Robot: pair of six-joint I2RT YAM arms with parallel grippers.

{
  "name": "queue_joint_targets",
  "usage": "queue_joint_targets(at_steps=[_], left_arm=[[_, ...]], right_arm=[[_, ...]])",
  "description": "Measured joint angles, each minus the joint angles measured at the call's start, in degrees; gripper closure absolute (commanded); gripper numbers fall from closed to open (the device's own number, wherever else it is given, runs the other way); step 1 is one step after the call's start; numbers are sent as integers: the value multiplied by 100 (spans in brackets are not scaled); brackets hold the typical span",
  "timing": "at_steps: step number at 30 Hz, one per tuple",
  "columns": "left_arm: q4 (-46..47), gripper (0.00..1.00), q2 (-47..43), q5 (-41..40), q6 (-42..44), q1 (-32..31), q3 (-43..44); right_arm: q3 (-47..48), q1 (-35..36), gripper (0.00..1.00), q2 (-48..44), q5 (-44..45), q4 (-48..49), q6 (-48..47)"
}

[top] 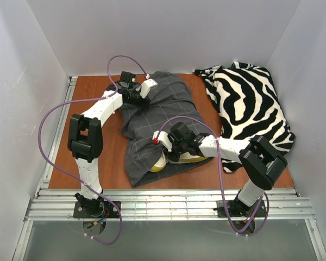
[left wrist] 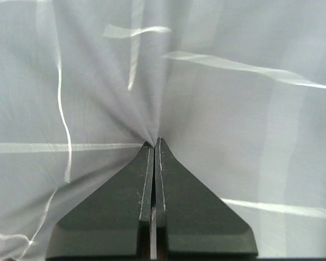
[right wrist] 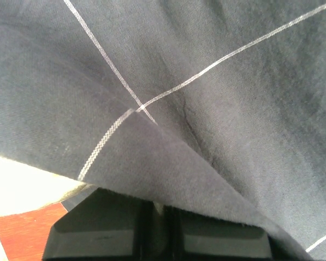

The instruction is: Put the pillow into the pillowcase

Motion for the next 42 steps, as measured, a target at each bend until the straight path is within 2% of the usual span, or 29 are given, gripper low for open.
queue_joint_targets(at_steps=[6,10,12,13,14,17,19,20,21,23,25,28,31,34,37,39,40,41,42], left_arm=[[-1001,100,-1095,1276,385,-321,-164],[-1191,100,-1453,1423,638,-240,-949],[-1187,89,-1198,1281,680,-87,-1211],[-1196,83,-935,1226,651,37,-1220],[-1178,69,-645,1178,627,184,-1152],[-1292,49,319,1233,444,739,-501],[-1578,45,745,1565,361,1067,227],[-1746,38,870,1668,348,1180,651],[-1746,36,909,1670,354,1252,994],[-1526,32,822,1641,260,1340,1510],[-1093,27,579,1375,166,1202,1668],[-459,26,404,859,-59,533,1849],[68,25,835,407,-310,-310,2391],[490,24,1602,92,-448,-988,2988],[605,24,2192,-48,-487,-1331,3071],[586,27,2481,-236,-483,-1460,3027],[568,30,2583,-321,-470,-1497,3014],[599,53,2656,-402,-463,-1528,2994],[614,69,2669,-450,-466,-1545,2966]], right_arm=[[37,26,99,2,17,-98,44],[48,33,99,9,15,-111,87],[72,42,99,15,15,-122,125],[90,44,89,17,17,-131,138],[98,46,69,9,13,-129,164],[105,50,38,-203,-125,-221,151],[105,57,34,-557,-323,-444,116],[105,46,32,-793,-452,-616,107],[105,22,32,-1058,-610,-861,87],[109,-92,29,-1576,-946,-1344,48],[111,-363,29,-2197,-1257,-1832,-2],[114,-911,29,-2798,-1471,-2262,-33],[-37,-1648,31,-2940,-1436,-2415,-31],[-385,-2498,32,-2789,-1154,-2559,-17],[-529,-3209,35,-2450,-844,-2815,-9],[-503,-3442,38,-2142,-658,-2883,-13],[-470,-3486,41,-1963,-616,-2922,-20],[-424,-3515,48,-1738,-599,-2981,-35],[-393,-3532,54,-1550,-614,-3001,-50]])
